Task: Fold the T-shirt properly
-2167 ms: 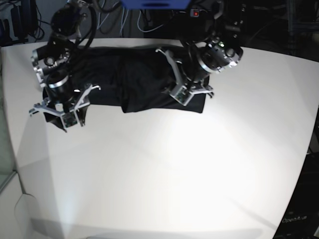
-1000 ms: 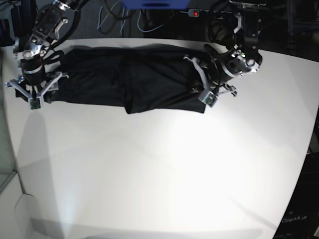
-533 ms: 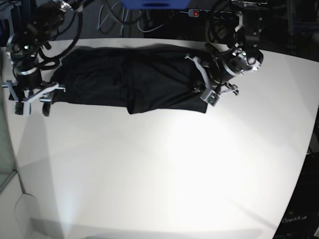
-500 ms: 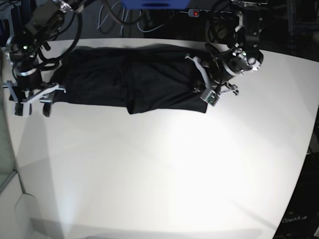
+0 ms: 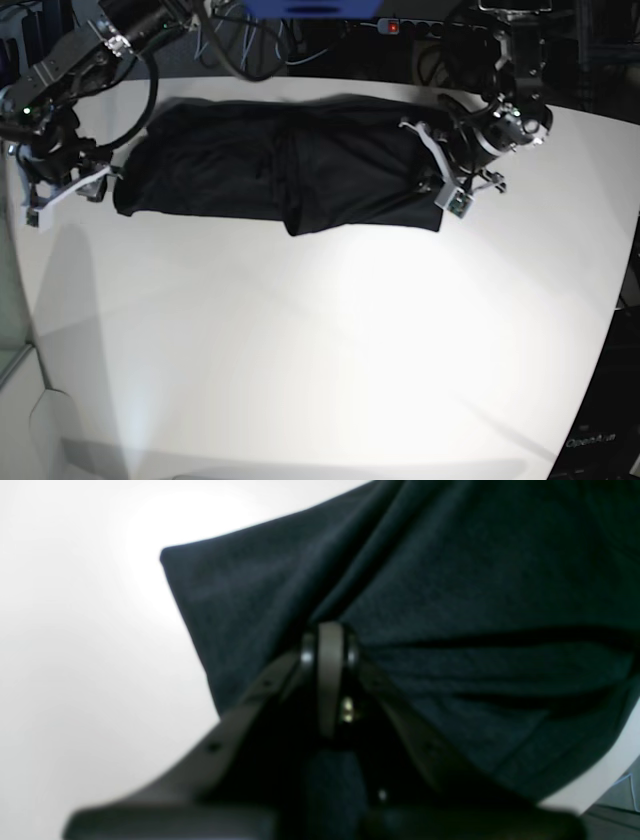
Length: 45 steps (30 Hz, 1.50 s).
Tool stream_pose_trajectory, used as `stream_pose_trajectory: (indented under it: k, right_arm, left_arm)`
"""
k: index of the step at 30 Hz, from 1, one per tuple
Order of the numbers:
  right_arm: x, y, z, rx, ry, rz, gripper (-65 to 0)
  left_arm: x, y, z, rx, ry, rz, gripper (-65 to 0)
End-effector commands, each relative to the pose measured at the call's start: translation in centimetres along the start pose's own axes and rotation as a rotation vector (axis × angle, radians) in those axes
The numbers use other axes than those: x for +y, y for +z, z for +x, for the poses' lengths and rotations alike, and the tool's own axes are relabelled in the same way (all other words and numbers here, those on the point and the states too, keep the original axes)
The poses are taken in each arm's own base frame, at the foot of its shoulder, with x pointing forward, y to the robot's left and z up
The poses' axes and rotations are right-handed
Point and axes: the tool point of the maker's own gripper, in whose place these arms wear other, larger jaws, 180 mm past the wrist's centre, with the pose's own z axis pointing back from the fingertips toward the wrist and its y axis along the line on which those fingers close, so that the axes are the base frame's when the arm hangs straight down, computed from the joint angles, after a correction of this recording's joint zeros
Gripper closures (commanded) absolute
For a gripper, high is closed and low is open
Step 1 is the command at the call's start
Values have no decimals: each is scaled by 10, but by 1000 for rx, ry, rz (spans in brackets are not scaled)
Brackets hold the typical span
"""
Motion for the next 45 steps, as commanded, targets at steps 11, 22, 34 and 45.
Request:
stream_pose_trajectory:
  k: [11, 22, 34, 45]
  right_arm:
    - [35, 8, 30, -93, -38, 205, -403]
    - [43, -28, -4, 38, -106, 306, -405]
    - [40, -29, 0, 13, -110, 302, -406]
    - [37, -40, -13, 56, -129, 319, -407]
  left_arm:
    - [7, 2, -9, 50, -14, 29, 0]
    - [8, 3, -8, 48, -19, 33, 0]
    - [7, 3, -6, 45, -23, 31, 0]
    - [6, 3, -6, 45, -25, 31, 0]
